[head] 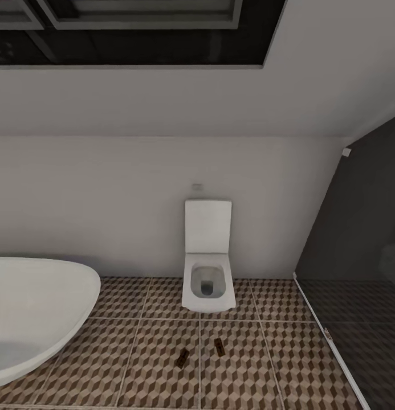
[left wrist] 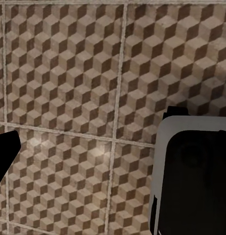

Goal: Take the four mousetraps from the cabinet in the bathroom and place them on the bathroom floor. Make sure all four end up on the same floor surface, and ensure that at least two of them are either under or directly next to the same bathroom sink.

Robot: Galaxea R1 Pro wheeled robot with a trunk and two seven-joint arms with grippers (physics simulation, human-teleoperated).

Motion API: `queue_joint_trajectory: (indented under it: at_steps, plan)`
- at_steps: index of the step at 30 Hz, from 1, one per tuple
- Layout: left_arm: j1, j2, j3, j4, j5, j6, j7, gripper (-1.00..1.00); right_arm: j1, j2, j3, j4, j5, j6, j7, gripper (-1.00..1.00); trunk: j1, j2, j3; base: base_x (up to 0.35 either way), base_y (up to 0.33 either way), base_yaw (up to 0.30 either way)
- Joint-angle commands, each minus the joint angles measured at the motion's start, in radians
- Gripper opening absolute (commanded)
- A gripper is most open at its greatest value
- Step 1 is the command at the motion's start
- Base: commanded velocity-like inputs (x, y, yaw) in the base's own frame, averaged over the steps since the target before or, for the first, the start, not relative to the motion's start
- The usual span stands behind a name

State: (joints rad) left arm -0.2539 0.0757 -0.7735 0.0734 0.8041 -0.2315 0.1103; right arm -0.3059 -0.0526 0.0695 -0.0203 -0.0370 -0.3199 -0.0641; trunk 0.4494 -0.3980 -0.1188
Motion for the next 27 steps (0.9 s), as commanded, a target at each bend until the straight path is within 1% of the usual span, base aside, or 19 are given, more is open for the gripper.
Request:
queue_joint_trajectory:
  at_steps: [1,14,27]
  plan:
    - [-0.001,-0.001,-0.006,0.002,0.001,-0.003,0.002,1.00,-0.001,0.002,0.008,0.001,-0.004,-0.003,-0.004,1.00,0.001,-0.002,-0.002,0.000,0.000,0.000]
    - [-0.001,-0.001,-0.006,0.002,0.001,-0.003,0.002,1.00,-0.001,0.009,0.008,-0.001,-0.004,-0.005,-0.002,1.00,0.001,-0.002,-0.002,0.000,0.000,0.000]
    - [-0.001,-0.001,-0.006,0.002,0.001,-0.003,0.002,1.00,-0.001,0.011,0.008,-0.001,-0.004,-0.005,-0.002,1.00,0.001,-0.002,-0.002,0.000,0.000,0.000]
